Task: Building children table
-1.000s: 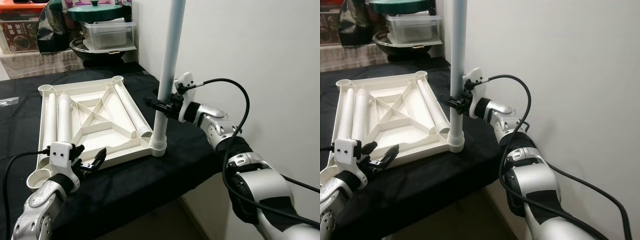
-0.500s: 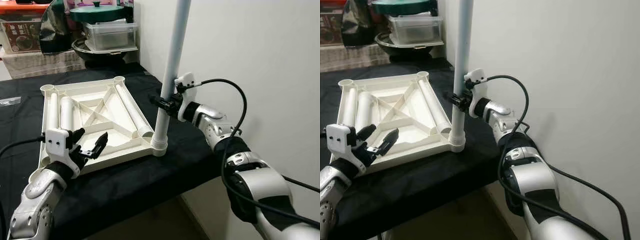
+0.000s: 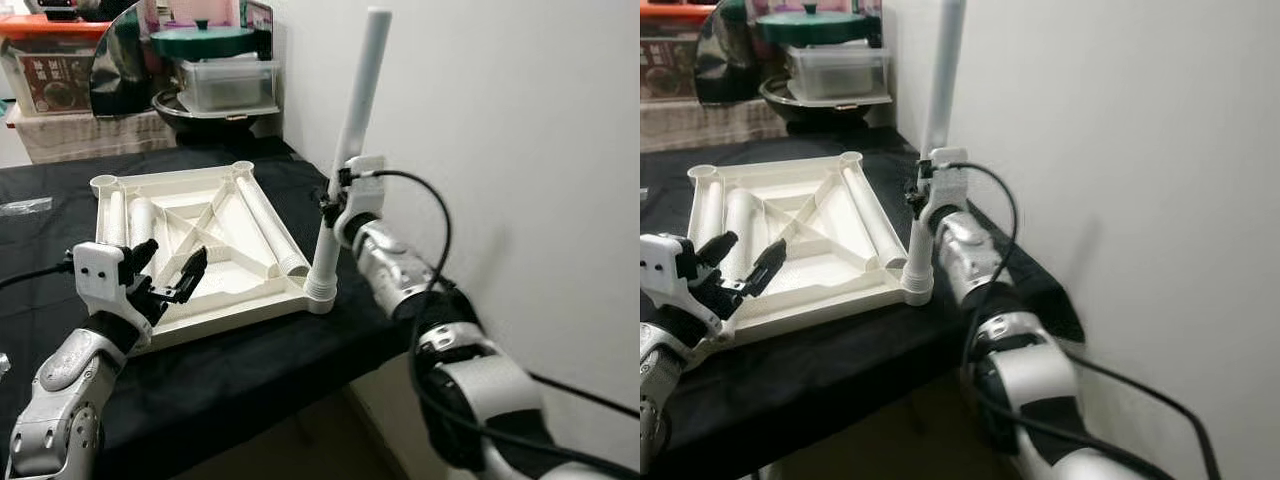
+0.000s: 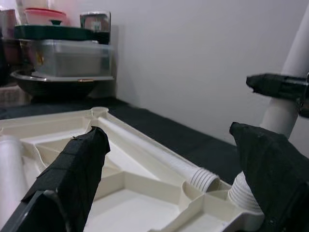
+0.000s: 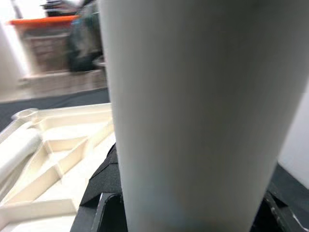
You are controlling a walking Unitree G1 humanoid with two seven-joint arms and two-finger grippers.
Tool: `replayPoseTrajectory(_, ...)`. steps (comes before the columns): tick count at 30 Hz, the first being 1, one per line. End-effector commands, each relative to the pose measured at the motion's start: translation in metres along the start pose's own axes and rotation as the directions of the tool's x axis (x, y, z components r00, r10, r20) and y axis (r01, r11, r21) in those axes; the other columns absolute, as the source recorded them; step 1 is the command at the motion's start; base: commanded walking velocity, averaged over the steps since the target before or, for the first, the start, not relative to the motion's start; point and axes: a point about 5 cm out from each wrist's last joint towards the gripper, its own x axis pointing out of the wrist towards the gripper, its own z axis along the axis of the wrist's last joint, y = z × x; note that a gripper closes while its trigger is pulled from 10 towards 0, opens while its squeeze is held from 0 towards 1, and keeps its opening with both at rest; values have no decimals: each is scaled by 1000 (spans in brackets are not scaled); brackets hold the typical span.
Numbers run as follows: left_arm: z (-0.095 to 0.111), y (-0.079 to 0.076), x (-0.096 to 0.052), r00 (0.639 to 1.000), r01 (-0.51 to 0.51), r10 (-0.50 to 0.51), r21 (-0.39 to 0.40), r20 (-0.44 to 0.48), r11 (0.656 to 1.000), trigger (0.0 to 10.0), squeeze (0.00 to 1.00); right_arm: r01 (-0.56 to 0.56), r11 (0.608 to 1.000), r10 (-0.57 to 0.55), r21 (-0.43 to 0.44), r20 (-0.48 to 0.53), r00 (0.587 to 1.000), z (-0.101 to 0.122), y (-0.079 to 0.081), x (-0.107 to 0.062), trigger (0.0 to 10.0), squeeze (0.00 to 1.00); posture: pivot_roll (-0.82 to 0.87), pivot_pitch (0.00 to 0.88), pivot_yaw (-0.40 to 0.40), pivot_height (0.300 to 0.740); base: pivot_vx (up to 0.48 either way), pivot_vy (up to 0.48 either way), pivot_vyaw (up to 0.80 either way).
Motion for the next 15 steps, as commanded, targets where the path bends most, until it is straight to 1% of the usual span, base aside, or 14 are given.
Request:
replayPoseTrajectory(1,2,-2,2,1000,3,-3,-9,4,1000,10000,0,92,996,-86,21,-212,973,-55,-2,-12,0,0,71,0,-98,740,0,0,0)
replayPoseTrajectory(3,2,-1,1,1000,-3,3,-9,4,1000,10000,0,116,993,-110,15,-219,970,-59,9,-13,0,0,68,0,-100,740,0,0,0)
replayPoseTrajectory(4,2,-1,1,1000,-3,3,-9,4,1000,10000,0,116,993,-110,15,-219,970,-59,9,-13,0,0,68,0,-100,740,0,0,0)
replayPoseTrajectory(7,1,-2,1,1000,-8,8,-13,3,1000,10000,0,130,992,-126,-3,-247,961,-62,24,-14,0,0,65,0,-109,740,0,0,0)
replayPoseTrajectory(8,1,-2,1,1000,-8,8,-13,3,1000,10000,0,130,992,-126,-3,-247,961,-62,24,-14,0,0,65,0,-109,740,0,0,0)
replayPoseTrajectory(11,-1,-5,1,1000,-9,9,-19,0,1000,10000,0,130,991,-130,-16,-253,959,-57,36,-13,0,0,67,0,-116,740,0,0,0)
replayPoseTrajectory(13,-1,-6,1,1000,-9,9,-19,-1,1000,10000,0,129,991,-129,-18,-256,958,-56,38,-12,0,0,67,0,-116,740,0,0,0)
replayPoseTrajectory(15,-1,-7,1,1000,-10,10,-18,-3,1000,10000,0,141,990,-144,-30,-255,956,-53,43,-11,0,0,71,0,-124,740,0,0,0)
